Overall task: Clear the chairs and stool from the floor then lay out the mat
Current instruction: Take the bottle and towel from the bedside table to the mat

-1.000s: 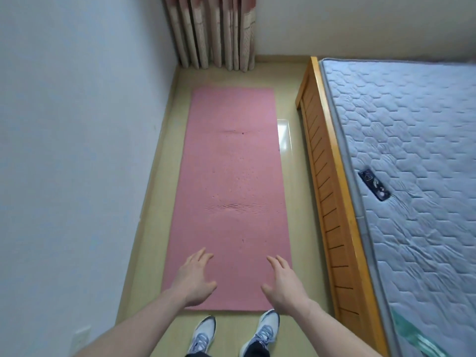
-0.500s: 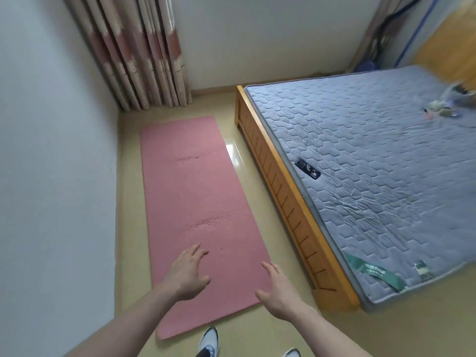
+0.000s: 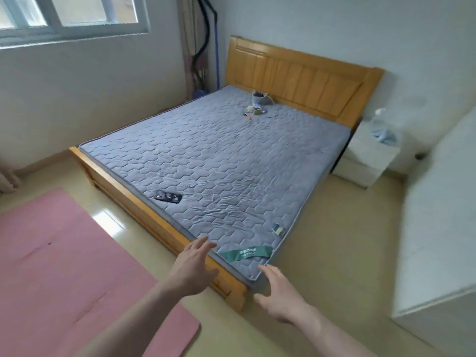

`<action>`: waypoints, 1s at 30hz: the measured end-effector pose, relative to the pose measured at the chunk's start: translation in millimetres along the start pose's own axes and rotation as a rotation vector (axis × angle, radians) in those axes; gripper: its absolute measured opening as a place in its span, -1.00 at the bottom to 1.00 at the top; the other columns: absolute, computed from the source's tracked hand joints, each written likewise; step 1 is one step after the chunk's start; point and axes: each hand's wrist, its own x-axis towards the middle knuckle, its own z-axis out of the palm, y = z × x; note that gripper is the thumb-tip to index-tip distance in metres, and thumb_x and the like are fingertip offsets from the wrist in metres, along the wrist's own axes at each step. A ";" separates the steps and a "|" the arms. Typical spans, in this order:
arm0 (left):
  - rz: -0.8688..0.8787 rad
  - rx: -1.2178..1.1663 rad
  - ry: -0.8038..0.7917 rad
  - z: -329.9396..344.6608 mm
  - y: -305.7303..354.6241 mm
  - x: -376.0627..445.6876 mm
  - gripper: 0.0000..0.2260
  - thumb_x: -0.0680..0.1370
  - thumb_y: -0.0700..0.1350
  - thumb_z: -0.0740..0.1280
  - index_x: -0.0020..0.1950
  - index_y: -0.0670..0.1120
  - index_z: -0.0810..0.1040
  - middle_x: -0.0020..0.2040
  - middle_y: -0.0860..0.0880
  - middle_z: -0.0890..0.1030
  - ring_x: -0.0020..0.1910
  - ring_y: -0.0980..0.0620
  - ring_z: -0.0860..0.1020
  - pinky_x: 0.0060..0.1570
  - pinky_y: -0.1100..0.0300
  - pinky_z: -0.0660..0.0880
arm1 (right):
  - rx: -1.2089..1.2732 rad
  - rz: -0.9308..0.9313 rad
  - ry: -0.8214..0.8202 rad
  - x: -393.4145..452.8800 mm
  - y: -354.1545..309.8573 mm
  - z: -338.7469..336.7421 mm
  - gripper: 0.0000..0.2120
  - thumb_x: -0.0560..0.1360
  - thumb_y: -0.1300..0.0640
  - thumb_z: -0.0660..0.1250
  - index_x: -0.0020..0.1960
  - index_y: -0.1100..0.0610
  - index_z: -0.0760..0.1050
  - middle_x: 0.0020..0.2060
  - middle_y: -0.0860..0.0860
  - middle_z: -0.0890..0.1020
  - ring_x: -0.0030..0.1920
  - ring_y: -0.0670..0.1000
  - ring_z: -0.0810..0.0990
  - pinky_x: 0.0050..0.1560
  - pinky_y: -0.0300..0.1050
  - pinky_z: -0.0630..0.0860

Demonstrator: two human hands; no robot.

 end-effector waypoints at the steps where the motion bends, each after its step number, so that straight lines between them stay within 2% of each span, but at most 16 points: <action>1: 0.037 0.011 0.006 2.6 27.8 13.1 -0.36 0.48 0.16 0.38 0.53 0.18 0.27 0.62 0.10 0.14 0.56 -0.02 0.17 0.51 0.01 0.23 | 0.008 0.015 0.023 -0.3 20.7 -21.6 -0.24 0.54 -0.09 0.35 0.63 -0.04 0.09 0.62 -0.09 0.08 0.59 0.00 0.16 0.56 -0.11 0.14; 6: 0.144 0.041 0.013 0.4 112.5 57.2 -0.40 0.50 0.18 0.37 0.52 0.21 0.28 0.62 0.15 0.12 0.54 0.00 0.23 0.48 0.02 0.26 | 0.099 0.034 0.126 3.9 83.7 -100.7 -0.27 0.54 -0.05 0.37 0.62 -0.06 0.12 0.62 -0.06 0.05 0.60 -0.03 0.13 0.54 -0.16 0.12; 12: 0.238 0.083 0.046 -20.2 174.4 138.3 -0.40 0.48 0.21 0.38 0.49 0.24 0.30 0.61 0.17 0.14 0.53 0.01 0.25 0.47 0.00 0.27 | 0.130 0.020 0.277 30.6 116.4 -184.7 -0.27 0.54 -0.09 0.38 0.61 -0.08 0.13 0.61 -0.09 0.10 0.59 -0.06 0.16 0.56 -0.12 0.15; 19: 0.368 0.061 0.079 -43.6 240.5 256.8 -0.42 0.48 0.22 0.39 0.47 0.23 0.34 0.60 0.16 0.16 0.53 -0.02 0.26 0.47 -0.02 0.29 | 0.132 0.042 0.398 75.0 149.3 -286.8 -0.27 0.56 -0.07 0.37 0.62 -0.07 0.11 0.61 -0.11 0.09 0.60 -0.09 0.11 0.55 -0.19 0.09; 30: 0.582 0.130 0.003 -42.3 383.4 416.1 -0.46 0.50 0.21 0.38 0.46 0.22 0.36 0.60 0.18 0.16 0.54 0.04 0.23 0.49 0.00 0.25 | 0.190 0.139 0.549 133.5 217.8 -407.3 -0.29 0.56 -0.06 0.37 0.61 -0.03 0.13 0.56 -0.13 0.17 0.56 -0.10 0.19 0.52 -0.23 0.13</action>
